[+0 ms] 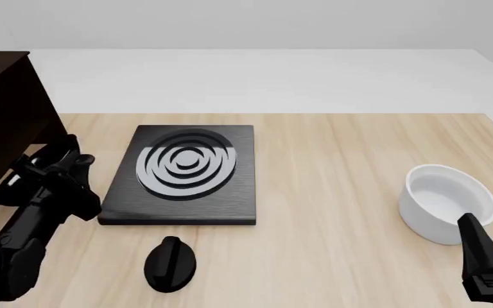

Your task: Put the frying pan under the cabinet shelf.

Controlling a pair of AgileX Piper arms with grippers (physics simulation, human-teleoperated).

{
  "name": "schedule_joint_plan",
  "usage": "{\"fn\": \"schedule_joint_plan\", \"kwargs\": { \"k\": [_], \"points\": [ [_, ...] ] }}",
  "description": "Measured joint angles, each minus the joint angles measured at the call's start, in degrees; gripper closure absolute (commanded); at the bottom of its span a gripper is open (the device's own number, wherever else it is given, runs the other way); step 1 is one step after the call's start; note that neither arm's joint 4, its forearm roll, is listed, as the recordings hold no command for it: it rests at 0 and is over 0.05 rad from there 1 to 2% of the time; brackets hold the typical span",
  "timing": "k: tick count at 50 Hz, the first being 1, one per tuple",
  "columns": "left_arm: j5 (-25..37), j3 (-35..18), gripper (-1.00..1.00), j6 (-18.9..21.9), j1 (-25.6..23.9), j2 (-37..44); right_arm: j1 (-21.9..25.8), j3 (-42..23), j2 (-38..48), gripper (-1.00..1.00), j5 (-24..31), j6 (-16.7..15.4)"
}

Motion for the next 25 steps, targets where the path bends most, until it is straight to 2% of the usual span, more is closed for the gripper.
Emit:
{"fn": "schedule_joint_plan", "kwargs": {
  "k": [25],
  "points": [
    [0.0,1.66,1.0,-0.56,4.04,-0.35,0.0,0.0,0.0,-1.0,0.0,0.0]
  ]
}}
